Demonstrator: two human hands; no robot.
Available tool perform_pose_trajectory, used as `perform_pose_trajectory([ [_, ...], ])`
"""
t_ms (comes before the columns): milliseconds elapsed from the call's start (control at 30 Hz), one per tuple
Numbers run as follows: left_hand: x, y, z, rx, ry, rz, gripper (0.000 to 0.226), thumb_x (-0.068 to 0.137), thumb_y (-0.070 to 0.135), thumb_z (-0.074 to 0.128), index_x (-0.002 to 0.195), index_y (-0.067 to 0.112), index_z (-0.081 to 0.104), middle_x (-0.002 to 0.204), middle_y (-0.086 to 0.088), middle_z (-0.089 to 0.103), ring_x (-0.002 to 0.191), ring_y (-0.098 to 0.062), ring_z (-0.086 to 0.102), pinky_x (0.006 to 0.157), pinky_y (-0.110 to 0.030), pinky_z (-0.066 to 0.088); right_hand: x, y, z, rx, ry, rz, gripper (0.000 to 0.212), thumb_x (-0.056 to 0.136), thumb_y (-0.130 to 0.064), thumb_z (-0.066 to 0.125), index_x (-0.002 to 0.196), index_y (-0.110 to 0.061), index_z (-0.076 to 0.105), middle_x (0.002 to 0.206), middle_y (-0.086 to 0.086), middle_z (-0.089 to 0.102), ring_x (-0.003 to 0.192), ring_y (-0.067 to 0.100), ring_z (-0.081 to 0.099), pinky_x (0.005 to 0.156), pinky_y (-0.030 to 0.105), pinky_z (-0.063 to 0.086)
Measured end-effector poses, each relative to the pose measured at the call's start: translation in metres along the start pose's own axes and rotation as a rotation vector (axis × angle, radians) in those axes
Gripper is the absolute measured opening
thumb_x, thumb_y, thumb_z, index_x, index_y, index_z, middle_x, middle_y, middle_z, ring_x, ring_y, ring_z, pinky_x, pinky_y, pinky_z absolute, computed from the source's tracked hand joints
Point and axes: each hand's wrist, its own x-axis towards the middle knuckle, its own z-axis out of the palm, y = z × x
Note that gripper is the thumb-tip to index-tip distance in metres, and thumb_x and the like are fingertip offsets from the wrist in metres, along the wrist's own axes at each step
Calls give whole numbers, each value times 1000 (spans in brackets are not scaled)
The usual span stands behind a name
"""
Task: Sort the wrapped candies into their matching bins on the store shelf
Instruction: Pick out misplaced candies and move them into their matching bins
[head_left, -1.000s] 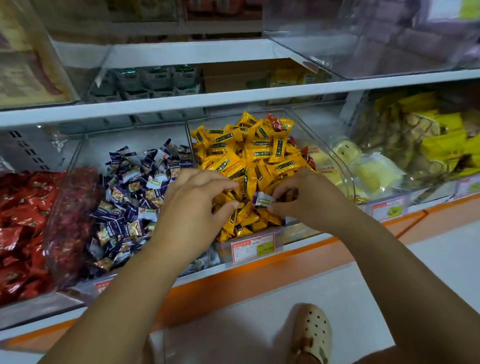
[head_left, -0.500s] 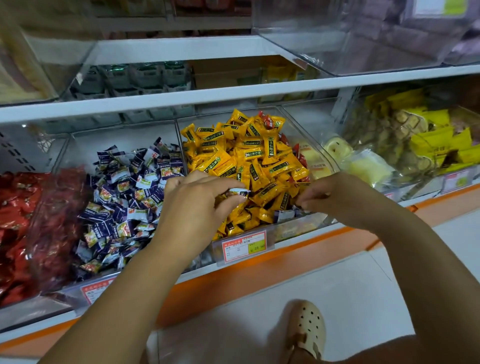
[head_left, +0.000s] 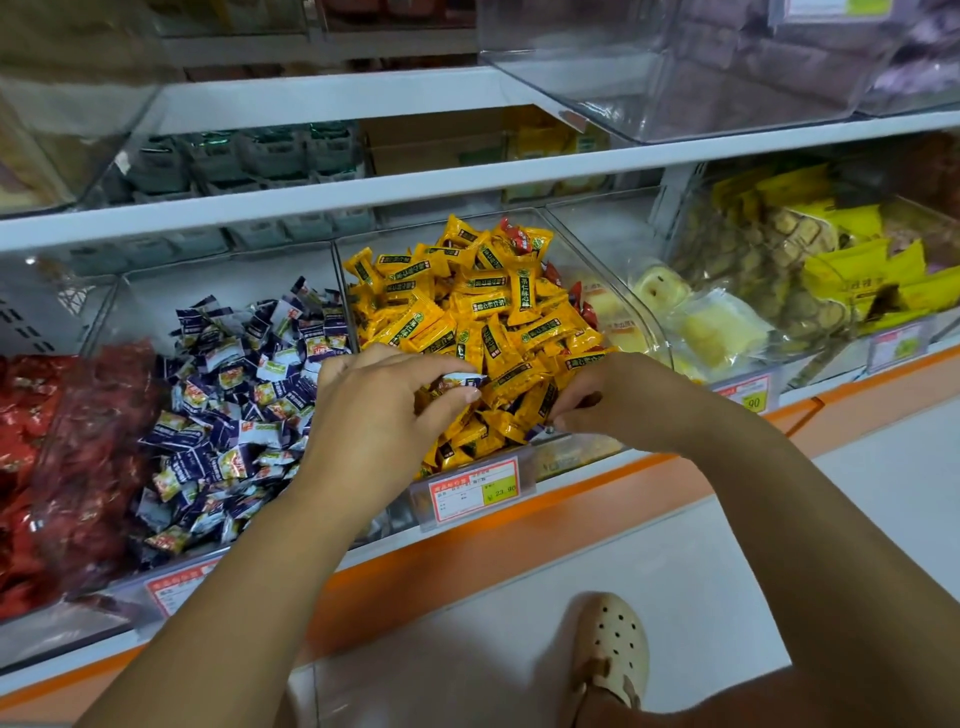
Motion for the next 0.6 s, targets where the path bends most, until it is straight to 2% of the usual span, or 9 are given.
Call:
perform_pose_trajectory([
  [67, 0, 0, -1, -14, 2, -7, 24, 85, 47, 62, 107, 41, 69, 84, 26, 54, 105, -11, 49, 88, -26, 16, 1, -1, 0, 12, 32, 4, 8, 89, -22, 66, 87, -19, 74, 80, -5, 68, 54, -4, 54, 44, 7, 36],
  [133, 0, -1, -3, -45, 3, -13, 24, 85, 45, 63, 107, 39, 70, 80, 34, 45, 102, -10, 47, 92, -31, 22, 3, -1, 0, -9, 66, -24, 9, 90, -24, 65, 84, -26, 72, 80, -14, 64, 68, -4, 57, 52, 8, 39],
  [233, -1, -5, -8, -103, 8, -9, 25, 84, 41, 65, 108, 35, 71, 82, 37, 42, 98, -7, 42, 92, -36, 37, 2, -6, 0, -29, 13, -44, 14, 92, -29, 61, 81, -31, 69, 80, -11, 64, 73, 5, 59, 62, 13, 42],
  [300, -2, -6, -12, -124, 10, -11, 24, 85, 40, 65, 108, 35, 70, 83, 36, 44, 97, -5, 40, 87, -25, 37, 1, -9, 0, -25, -89, -67, 20, 93, -32, 59, 75, -33, 68, 76, -3, 63, 72, 19, 61, 67, 29, 46],
  [367, -4, -7, -16, -136, 18, -21, 23, 85, 40, 64, 107, 36, 70, 85, 34, 47, 97, -5, 40, 82, -12, 31, -3, -13, 0, -18, -148, -70, 9, 90, -31, 63, 87, -34, 72, 82, -13, 59, 81, 10, 58, 77, 30, 47],
  [433, -6, -11, -20, -140, 25, -41, 23, 85, 40, 64, 107, 37, 70, 87, 32, 49, 100, -5, 41, 81, -11, 29, -3, -13, 1, -58, -114, -63, 13, 86, -28, 70, 98, -30, 71, 92, -21, 54, 91, 2, 53, 84, 26, 46],
  [533, -9, -19, -25, -143, 35, -69, 21, 85, 39, 64, 105, 38, 69, 90, 31, 50, 103, -5, 40, 83, -7, 26, -2, -13, 3, -75, -42, -65, 13, 81, -24, 76, 91, -30, 70, 90, -22, 57, 90, 5, 54, 79, 26, 47],
  [600, -10, -22, -27, -129, 48, -89, 21, 86, 39, 64, 106, 36, 70, 94, 24, 52, 104, -7, 39, 81, -9, 25, -3, -15, 2, -35, -5, -59, 9, 81, -26, 75, 87, -29, 71, 84, -19, 60, 83, 5, 54, 69, 18, 44],
])
